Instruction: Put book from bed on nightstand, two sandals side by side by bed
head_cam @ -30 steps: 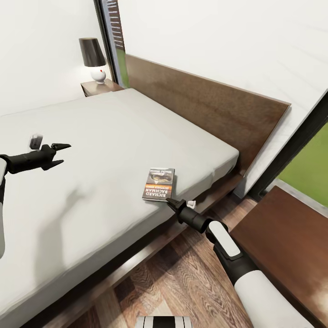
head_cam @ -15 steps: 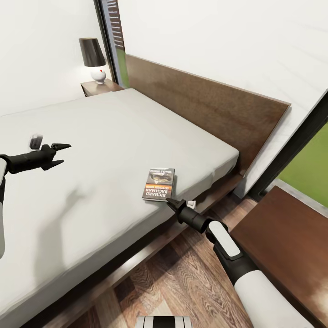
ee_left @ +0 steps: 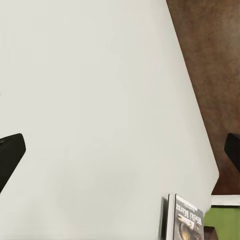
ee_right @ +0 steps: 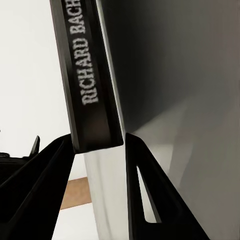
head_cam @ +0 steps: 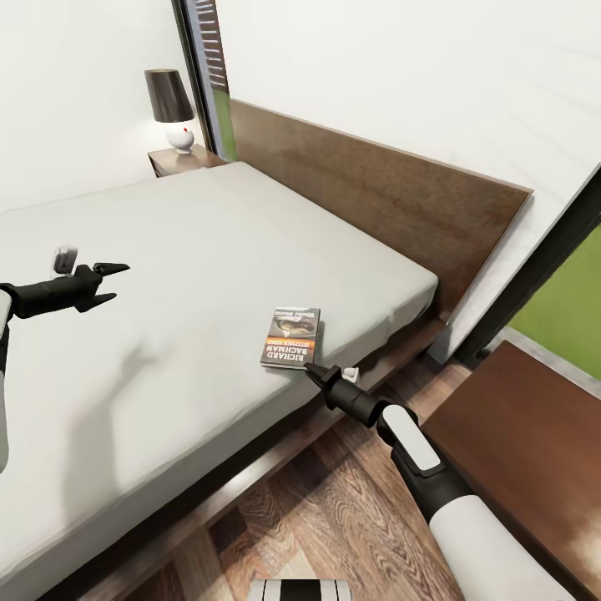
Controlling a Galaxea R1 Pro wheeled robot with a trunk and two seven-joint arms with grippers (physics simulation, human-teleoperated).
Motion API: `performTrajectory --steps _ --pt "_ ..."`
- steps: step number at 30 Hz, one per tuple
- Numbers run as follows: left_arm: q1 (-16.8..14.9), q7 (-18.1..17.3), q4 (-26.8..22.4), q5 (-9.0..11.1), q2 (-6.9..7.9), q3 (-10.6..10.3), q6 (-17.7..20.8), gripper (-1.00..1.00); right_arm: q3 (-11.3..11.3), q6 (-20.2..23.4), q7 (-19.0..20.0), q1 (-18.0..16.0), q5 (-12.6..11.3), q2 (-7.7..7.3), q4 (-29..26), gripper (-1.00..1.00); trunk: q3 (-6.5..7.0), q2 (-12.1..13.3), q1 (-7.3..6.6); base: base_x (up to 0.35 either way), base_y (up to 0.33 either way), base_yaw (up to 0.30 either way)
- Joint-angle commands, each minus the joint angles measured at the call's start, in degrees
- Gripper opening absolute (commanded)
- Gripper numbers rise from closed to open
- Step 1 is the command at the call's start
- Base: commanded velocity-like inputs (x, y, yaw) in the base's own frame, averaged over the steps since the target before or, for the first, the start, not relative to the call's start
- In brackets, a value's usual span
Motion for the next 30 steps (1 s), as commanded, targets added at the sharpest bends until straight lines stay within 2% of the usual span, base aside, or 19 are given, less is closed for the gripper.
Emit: performTrajectory --steps 1,30 --pt "0.0 -0.4 0.0 -0.4 0.0 0.2 0.3 1.0 0.0 0.2 0.1 0.0 -0.1 0.01 0.0 -1.0 0.14 0.4 -0.23 0.0 0.0 0.0" --pt "0.0 -0.4 0.0 -0.5 0.48 0.2 0.4 1.0 -0.1 0.3 0.5 0.0 -0.3 0.01 0.0 -1.0 5.35 12.0 -6.6 0.0 0.0 0.0"
